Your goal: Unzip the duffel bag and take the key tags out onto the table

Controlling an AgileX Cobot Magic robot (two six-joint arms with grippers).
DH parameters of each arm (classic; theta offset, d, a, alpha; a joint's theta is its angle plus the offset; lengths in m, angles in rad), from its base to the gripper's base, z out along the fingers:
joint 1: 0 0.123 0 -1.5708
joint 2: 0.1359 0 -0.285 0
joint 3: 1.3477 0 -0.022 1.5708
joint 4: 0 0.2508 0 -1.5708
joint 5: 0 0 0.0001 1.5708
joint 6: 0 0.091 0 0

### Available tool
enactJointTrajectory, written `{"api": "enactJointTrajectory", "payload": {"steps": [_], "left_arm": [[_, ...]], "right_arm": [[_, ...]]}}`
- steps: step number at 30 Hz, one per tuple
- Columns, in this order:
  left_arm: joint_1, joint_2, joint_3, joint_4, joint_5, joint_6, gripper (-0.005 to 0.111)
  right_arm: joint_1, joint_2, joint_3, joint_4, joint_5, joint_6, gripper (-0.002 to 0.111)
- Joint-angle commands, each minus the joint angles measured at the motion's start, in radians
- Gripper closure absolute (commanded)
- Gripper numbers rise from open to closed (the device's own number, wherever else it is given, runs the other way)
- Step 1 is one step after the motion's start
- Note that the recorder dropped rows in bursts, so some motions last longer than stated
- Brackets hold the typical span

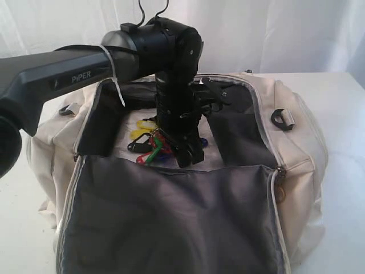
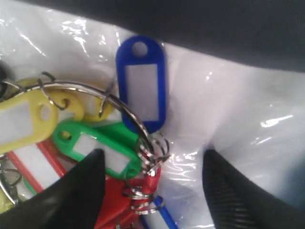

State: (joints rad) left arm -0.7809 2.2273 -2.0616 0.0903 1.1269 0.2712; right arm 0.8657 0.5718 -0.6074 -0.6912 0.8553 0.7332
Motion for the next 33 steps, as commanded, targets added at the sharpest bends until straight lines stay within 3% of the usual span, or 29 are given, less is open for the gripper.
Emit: {"api": "enactJointTrajectory", "payload": {"steps": [1,6,13,23,33], "left_arm": [[0.001,0.051,0.009,-0.017,0.045,-0.008,0.041],[0.001,0.072,0.009,-0.017,0.045,-0.008,0.061],[0.001,0.073,0.002,-0.015,0.056,-0.018,0.106],[0.001,-0.068,-0.103,-0.007,0.073,-0.019,0.107],[0.001,-0.195,-0.115,-0.032,0.094,0.040,0.107]], "right_arm": [[-0.009,-0.005,0.002,-0.008,-0.008,0.004,0.108],[-0.009,-0.005,0.002,-0.008,-0.010,0.004,0.108],[-0.009,-0.005,0.002,-0.008,-0.010,0.004,0.108],[-0.009,-0.005,0.002,-0.008,-0.010,0.004,0.108],[-0.009,-0.005,0.002,-0.008,-0.010,0.004,0.108]]}}
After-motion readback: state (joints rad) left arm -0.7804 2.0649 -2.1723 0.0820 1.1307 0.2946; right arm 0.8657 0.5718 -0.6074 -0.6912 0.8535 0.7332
